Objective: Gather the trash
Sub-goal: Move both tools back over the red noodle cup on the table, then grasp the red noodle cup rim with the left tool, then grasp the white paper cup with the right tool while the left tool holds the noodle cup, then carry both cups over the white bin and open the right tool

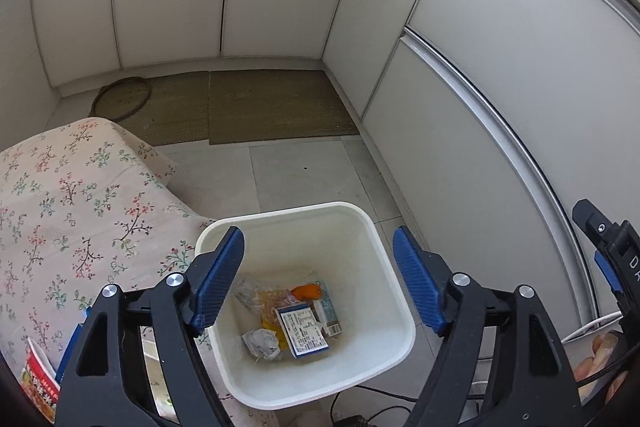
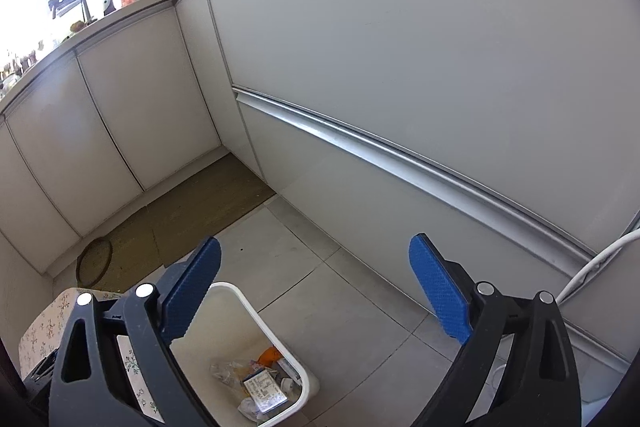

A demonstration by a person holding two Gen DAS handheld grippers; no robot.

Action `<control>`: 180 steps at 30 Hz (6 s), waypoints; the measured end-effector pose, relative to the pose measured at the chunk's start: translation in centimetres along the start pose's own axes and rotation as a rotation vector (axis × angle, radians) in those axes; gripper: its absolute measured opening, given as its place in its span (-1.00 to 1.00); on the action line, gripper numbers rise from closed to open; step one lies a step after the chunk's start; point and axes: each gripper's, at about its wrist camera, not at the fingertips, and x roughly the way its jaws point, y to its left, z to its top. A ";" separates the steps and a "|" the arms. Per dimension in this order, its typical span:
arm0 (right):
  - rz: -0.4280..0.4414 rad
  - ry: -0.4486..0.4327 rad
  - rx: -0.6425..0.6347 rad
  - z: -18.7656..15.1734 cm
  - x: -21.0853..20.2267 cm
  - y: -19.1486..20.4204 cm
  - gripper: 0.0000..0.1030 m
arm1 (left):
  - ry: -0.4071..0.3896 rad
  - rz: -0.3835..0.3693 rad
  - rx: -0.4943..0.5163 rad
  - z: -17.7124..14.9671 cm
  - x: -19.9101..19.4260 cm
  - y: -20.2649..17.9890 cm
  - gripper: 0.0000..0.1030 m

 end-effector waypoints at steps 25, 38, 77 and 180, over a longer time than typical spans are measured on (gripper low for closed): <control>0.120 0.010 -0.353 -8.8 -4.8 11.0 0.84 | -0.069 0.165 -0.125 -6.3 -8.7 11.2 0.63; 0.295 0.014 -0.521 -15.2 -8.0 17.2 0.84 | -0.050 0.288 -0.247 -11.9 -13.0 19.2 0.71; 0.486 0.269 -0.621 -21.4 -6.4 24.6 0.84 | 0.065 -0.058 -0.864 -18.5 -11.2 33.5 -0.04; 0.323 0.008 -0.166 -3.4 -2.8 8.6 0.30 | -0.210 -0.097 -0.123 -0.4 -11.2 9.2 -0.05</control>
